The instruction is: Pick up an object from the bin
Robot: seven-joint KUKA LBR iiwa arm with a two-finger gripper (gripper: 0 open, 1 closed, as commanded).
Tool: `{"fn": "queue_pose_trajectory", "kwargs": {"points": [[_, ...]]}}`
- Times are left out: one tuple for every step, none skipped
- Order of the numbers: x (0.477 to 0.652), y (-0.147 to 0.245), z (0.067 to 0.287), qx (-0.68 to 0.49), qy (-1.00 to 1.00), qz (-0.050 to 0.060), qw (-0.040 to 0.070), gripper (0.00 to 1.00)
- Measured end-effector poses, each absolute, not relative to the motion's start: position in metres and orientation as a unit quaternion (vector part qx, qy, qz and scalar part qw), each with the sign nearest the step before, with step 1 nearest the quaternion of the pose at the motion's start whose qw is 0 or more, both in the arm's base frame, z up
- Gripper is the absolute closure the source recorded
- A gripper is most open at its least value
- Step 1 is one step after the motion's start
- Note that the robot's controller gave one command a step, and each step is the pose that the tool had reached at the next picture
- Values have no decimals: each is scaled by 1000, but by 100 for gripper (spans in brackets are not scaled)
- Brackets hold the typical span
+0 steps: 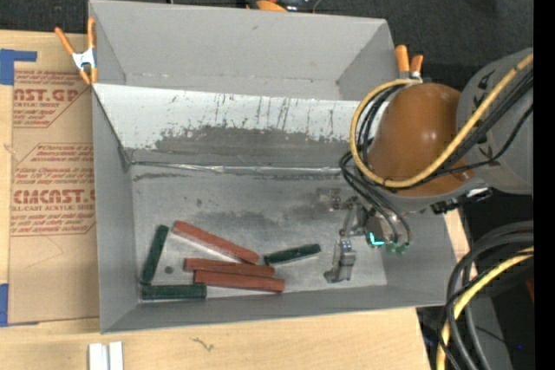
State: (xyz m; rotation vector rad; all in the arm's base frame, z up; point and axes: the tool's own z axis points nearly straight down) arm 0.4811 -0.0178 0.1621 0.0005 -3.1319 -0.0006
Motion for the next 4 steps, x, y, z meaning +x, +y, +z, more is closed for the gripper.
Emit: {"fn": "queue_pose_trajectory", "kwargs": {"points": [[486,76,64,11,-1000,-1,4,0],[483,117,98,-12,-1000,-1,1,0],[494,150,100,-139,-990,0,2,0],[496,143,66,-190,-982,1,5,0]]}}
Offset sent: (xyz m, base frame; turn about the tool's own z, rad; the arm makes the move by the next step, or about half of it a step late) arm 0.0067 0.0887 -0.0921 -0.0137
